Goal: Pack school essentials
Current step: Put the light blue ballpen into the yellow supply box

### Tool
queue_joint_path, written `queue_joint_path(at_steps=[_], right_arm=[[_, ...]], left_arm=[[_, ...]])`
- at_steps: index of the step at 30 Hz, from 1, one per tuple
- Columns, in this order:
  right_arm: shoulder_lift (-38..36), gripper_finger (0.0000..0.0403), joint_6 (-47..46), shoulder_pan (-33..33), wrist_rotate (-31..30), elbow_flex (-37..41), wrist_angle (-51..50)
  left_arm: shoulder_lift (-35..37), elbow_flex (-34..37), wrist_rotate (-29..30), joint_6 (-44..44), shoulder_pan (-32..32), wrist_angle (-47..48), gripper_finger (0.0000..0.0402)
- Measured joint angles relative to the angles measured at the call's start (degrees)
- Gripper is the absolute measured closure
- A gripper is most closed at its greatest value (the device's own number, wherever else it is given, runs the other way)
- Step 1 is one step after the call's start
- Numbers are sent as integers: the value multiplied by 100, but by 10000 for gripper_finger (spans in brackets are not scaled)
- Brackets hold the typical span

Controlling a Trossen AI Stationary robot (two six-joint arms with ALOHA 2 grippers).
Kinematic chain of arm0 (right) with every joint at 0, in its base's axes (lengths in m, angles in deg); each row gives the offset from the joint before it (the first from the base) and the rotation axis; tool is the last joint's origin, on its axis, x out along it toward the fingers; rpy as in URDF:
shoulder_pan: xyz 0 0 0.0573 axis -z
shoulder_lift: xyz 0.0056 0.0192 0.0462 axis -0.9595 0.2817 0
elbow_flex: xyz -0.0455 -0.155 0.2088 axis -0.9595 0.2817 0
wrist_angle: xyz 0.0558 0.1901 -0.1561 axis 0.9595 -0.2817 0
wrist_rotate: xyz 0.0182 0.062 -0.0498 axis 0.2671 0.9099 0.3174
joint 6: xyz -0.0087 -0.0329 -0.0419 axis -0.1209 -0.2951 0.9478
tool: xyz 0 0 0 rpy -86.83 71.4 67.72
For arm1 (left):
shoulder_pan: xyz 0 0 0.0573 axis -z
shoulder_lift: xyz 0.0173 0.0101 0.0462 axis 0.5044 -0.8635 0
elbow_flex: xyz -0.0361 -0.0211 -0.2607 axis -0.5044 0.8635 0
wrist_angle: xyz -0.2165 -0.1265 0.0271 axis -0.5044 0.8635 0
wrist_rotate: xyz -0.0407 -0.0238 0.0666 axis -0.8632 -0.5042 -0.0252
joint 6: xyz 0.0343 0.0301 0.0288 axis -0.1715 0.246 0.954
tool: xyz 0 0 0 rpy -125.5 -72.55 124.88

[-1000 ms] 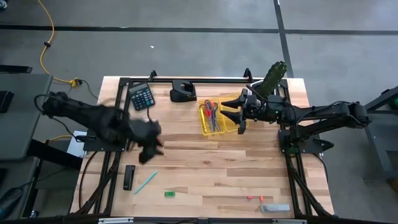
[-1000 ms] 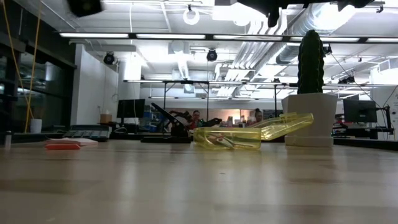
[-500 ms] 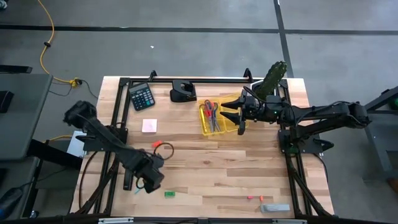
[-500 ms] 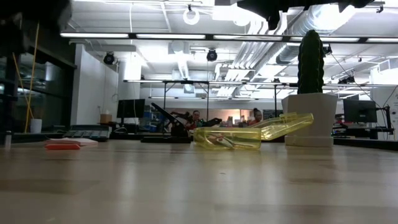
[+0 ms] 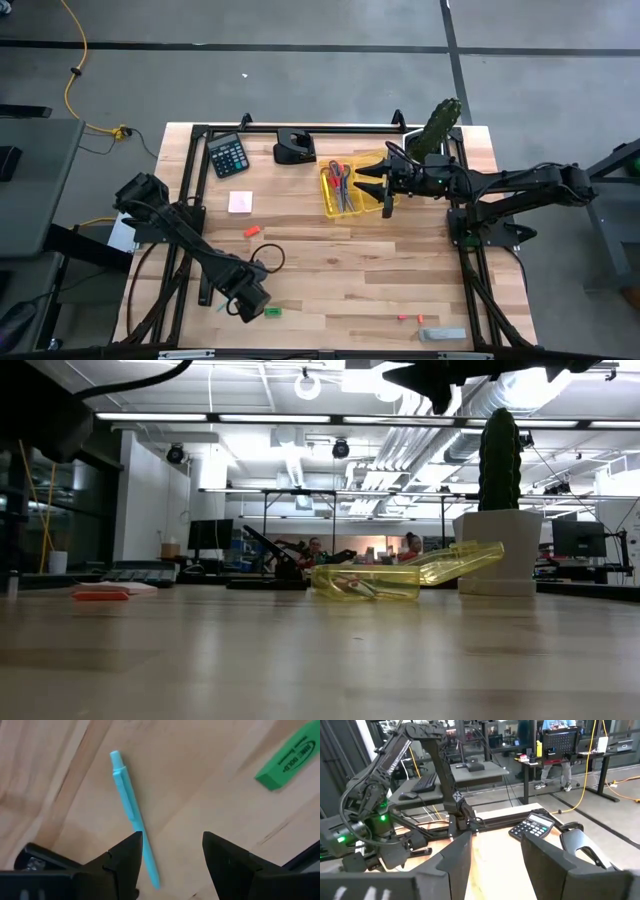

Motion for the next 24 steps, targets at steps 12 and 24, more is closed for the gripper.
queue_joint_path(at_steps=[12, 24], right_arm=[[0, 238, 0, 1, 0, 0, -29], [0, 238, -2, -1, 0, 0, -29]], left_arm=[[0, 542, 24, -292, 0, -570, 204], [2, 645, 312, 108, -25, -537, 204]])
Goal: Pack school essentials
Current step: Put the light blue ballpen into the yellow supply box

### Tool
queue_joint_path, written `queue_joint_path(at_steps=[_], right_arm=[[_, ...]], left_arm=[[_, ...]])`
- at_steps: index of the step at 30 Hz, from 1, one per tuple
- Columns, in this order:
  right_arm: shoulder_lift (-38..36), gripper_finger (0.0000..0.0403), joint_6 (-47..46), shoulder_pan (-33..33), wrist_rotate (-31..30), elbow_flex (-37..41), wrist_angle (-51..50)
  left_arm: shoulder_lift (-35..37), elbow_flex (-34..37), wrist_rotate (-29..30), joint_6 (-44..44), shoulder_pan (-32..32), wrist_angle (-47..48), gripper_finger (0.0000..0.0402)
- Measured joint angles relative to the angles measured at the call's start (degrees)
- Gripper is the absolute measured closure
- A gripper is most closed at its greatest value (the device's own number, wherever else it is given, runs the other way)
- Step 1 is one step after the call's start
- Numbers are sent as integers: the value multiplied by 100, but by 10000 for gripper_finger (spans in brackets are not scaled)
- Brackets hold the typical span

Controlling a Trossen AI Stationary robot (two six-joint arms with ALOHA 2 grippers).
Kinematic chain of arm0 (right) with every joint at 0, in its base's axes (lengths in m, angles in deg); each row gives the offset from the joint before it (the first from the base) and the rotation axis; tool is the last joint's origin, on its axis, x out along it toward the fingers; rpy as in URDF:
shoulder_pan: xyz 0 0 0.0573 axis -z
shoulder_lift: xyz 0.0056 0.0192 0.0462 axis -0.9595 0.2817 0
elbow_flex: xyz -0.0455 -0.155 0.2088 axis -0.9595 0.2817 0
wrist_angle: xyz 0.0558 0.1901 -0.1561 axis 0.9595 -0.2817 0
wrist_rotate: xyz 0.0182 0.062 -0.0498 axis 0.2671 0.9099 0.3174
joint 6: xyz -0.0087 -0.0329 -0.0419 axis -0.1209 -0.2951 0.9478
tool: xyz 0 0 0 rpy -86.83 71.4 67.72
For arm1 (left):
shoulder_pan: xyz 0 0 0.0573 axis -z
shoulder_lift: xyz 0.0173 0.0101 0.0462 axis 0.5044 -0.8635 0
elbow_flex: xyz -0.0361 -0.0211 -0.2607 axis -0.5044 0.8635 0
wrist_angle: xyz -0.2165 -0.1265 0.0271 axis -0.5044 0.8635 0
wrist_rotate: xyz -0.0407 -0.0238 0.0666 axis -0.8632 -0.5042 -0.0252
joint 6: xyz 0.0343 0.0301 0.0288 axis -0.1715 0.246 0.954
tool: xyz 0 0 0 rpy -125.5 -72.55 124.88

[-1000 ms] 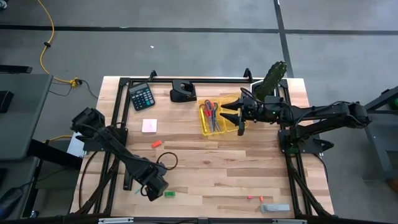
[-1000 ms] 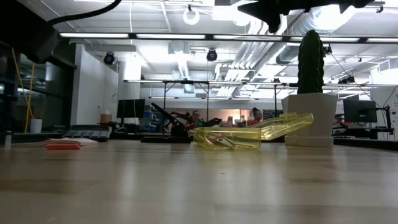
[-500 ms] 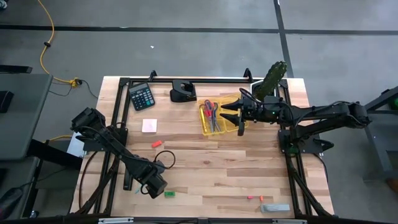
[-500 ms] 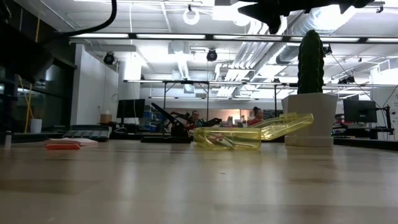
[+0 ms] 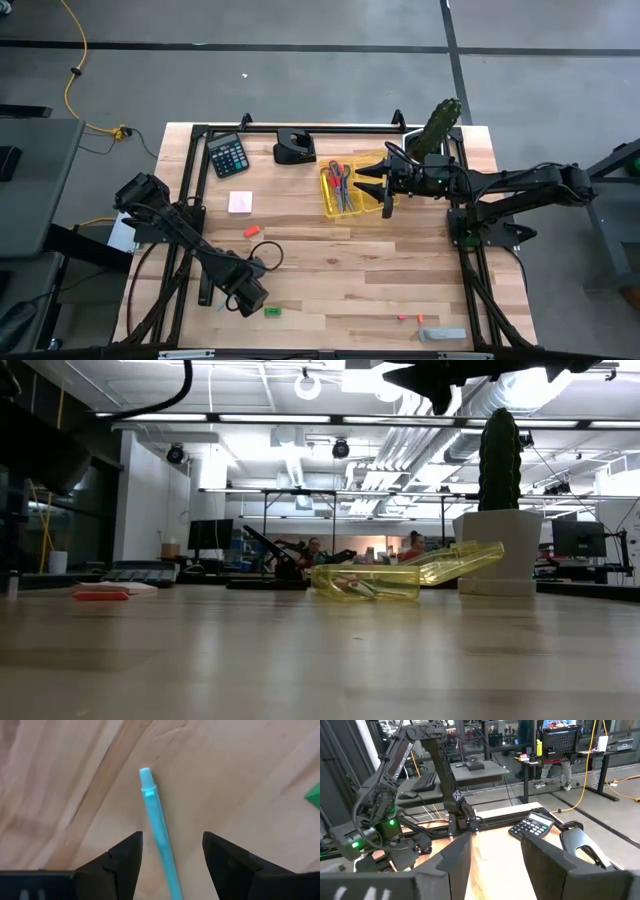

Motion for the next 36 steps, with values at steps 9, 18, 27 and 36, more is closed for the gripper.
queue_joint_path(at_steps=[9, 18, 27, 36], right_arm=[[1, 238, -282, 2, 0, 0, -24], [1, 238, -280, 2, 0, 0, -31], [0, 238, -280, 2, 0, 0, -39], [0, 238, -278, 2, 0, 0, -41]], left_arm=[[267, 598, -192, -309, -38, -846, 204], [267, 671, -251, -310, -38, -649, 262], [260, 680, -21, -404, -29, -472, 346], [461, 709, -19, -26, -130, -477, 390]])
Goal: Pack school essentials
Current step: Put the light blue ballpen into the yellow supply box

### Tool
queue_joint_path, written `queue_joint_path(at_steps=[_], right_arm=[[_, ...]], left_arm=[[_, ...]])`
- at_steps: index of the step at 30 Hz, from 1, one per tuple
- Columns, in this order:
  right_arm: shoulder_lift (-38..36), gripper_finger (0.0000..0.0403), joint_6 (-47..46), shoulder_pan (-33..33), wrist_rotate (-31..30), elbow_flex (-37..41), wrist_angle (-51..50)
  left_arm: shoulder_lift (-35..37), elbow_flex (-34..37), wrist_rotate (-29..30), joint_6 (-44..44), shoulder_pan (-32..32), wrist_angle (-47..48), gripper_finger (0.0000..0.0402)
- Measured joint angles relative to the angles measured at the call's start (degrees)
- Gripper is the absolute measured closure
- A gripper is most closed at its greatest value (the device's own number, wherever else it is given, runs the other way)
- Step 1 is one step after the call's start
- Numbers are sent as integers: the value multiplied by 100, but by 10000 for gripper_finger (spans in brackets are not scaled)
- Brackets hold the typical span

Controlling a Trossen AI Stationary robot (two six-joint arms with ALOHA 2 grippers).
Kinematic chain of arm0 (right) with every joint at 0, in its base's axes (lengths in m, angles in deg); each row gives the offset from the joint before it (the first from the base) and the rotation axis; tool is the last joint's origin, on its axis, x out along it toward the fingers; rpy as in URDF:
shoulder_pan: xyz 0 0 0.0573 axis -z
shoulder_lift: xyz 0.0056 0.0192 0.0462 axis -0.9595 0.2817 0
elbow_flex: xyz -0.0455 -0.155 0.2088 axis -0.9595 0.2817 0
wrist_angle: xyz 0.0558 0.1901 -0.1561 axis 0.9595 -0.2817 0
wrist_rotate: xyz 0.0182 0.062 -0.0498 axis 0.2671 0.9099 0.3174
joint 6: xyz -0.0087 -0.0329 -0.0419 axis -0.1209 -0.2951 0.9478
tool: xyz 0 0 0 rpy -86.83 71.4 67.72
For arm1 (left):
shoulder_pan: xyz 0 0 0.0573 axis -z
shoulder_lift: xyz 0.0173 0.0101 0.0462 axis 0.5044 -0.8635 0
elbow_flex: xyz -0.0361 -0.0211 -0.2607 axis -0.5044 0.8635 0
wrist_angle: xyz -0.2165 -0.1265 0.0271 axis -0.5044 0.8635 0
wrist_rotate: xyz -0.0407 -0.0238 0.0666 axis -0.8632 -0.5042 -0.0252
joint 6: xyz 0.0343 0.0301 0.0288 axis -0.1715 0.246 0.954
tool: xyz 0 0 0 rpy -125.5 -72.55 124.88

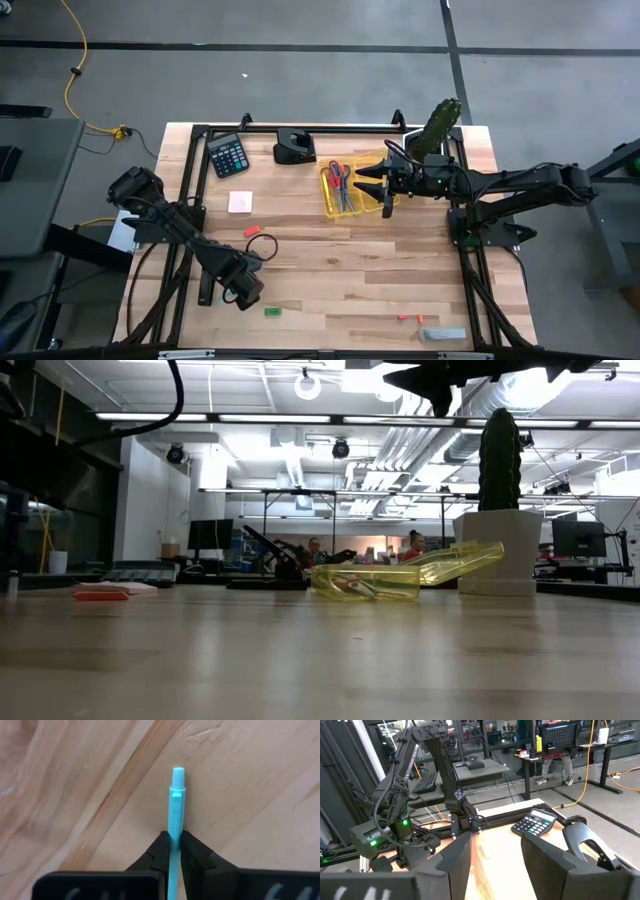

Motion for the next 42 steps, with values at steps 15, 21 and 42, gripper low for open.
queue_joint_path(at_steps=[15, 21, 42], right_arm=[[2, 238, -2, 0, 0, 0, -7], [4, 238, -12, 0, 0, 0, -33], [15, 238, -200, 4, -7, 0, -46]], left_arm=[[2715, -2, 1231, 2082, -1798, -342, 391], [3826, -10, 1487, 4253, -2806, -2275, 391], [3954, -16, 194, 5622, -4745, -4761, 391]])
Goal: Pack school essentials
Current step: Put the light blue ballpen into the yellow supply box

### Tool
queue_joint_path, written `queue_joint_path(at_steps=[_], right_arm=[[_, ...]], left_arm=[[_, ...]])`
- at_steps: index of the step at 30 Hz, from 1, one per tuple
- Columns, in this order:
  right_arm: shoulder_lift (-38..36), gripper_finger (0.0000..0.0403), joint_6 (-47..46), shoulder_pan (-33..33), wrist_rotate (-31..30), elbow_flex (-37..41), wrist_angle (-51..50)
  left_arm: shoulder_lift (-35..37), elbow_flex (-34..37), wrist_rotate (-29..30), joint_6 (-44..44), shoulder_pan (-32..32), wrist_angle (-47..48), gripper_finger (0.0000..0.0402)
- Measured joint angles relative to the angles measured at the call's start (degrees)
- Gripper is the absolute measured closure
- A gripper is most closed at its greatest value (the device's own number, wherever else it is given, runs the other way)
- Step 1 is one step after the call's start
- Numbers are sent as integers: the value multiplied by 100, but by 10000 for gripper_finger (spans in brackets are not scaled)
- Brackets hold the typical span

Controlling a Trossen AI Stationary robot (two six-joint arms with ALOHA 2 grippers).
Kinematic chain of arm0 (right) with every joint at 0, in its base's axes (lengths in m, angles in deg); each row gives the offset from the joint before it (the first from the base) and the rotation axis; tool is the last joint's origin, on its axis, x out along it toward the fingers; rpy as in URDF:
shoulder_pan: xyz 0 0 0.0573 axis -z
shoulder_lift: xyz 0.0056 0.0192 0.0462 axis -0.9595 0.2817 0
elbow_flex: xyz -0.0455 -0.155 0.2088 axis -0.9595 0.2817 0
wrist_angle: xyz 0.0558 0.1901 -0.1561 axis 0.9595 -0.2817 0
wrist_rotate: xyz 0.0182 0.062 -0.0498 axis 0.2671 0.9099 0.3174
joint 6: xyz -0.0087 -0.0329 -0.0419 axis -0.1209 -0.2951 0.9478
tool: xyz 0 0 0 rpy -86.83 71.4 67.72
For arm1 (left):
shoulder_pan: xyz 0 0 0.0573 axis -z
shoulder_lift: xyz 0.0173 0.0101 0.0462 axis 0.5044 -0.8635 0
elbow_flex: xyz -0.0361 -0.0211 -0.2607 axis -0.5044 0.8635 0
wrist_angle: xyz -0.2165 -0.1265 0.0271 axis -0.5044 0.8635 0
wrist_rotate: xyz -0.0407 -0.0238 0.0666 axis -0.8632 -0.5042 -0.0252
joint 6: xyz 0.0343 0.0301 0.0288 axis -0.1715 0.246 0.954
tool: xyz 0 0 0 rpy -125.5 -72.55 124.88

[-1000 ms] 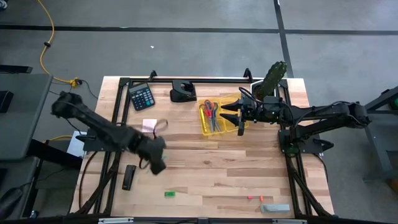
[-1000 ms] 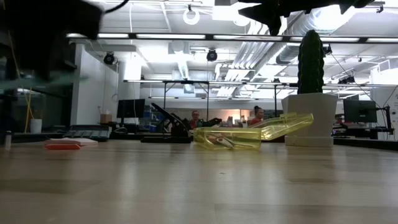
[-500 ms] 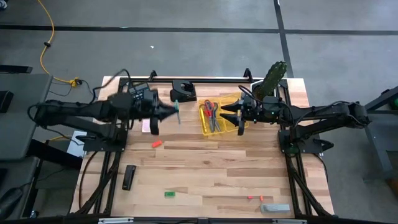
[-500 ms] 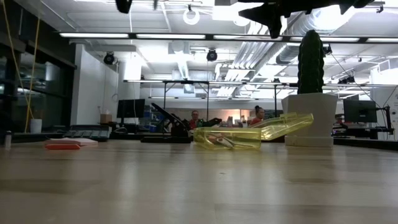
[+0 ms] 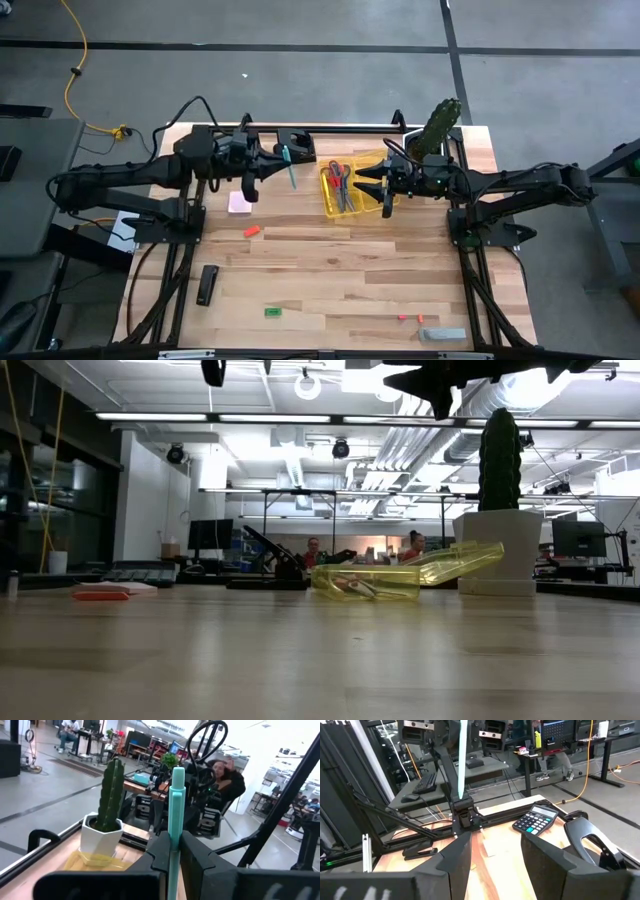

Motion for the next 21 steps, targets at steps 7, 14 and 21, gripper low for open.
queue_joint_path(at_steps=[7, 14, 21], right_arm=[[0, 238, 93, 0, 0, 0, 3], [42, 238, -236, 0, 1, 0, 328], [759, 238, -357, -44, 41, -428, 593]], left_arm=[[0, 0, 184, -2, 0, 2, 391], [0, 0, 325, -2, 0, -28, 391], [-567, -4, 249, -112, 10, -941, 391]])
